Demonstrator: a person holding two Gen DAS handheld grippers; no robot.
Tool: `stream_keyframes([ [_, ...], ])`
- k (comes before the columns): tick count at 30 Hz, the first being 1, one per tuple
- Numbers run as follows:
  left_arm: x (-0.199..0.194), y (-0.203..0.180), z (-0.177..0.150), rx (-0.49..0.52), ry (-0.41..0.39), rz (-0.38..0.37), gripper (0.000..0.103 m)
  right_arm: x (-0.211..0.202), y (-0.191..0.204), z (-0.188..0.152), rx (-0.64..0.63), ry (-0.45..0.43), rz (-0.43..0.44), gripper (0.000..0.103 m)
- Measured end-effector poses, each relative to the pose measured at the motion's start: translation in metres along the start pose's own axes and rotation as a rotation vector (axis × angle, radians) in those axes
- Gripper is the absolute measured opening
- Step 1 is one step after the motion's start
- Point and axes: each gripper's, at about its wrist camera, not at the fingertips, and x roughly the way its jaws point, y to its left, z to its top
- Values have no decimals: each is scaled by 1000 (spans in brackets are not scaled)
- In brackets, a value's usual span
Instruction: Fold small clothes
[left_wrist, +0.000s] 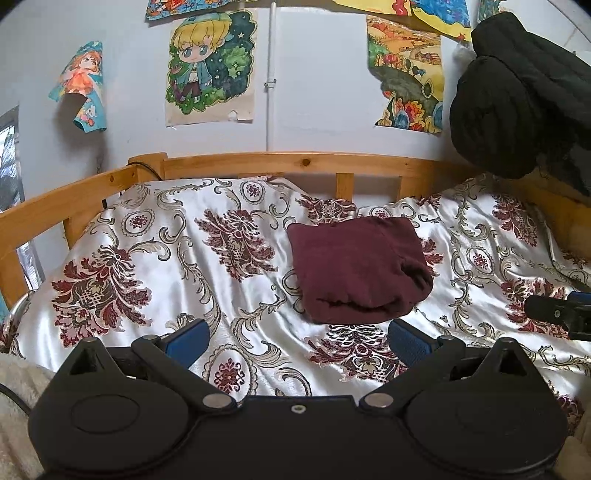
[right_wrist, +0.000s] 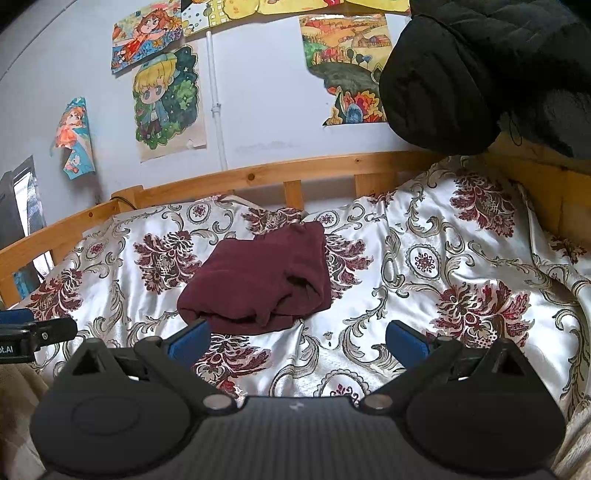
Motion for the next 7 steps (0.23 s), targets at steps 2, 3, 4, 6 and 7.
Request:
stream_keyframes([
  [2,0,0,0,1,-4,1,102,0,0,0,1,2,-1,103],
  [3,0,0,0,3,-3,2,102,0,0,0,1,2,-1,103],
  [4,-1,0,-1,4,-3,3,102,0,1,0,1,3,-1,103],
  [6,-1,0,-1,6,-5,3,102,1,1,0,2,7,-2,103],
  [7,0,0,-1,8,-4,4,102,1,1,0,2,9,-3,103],
])
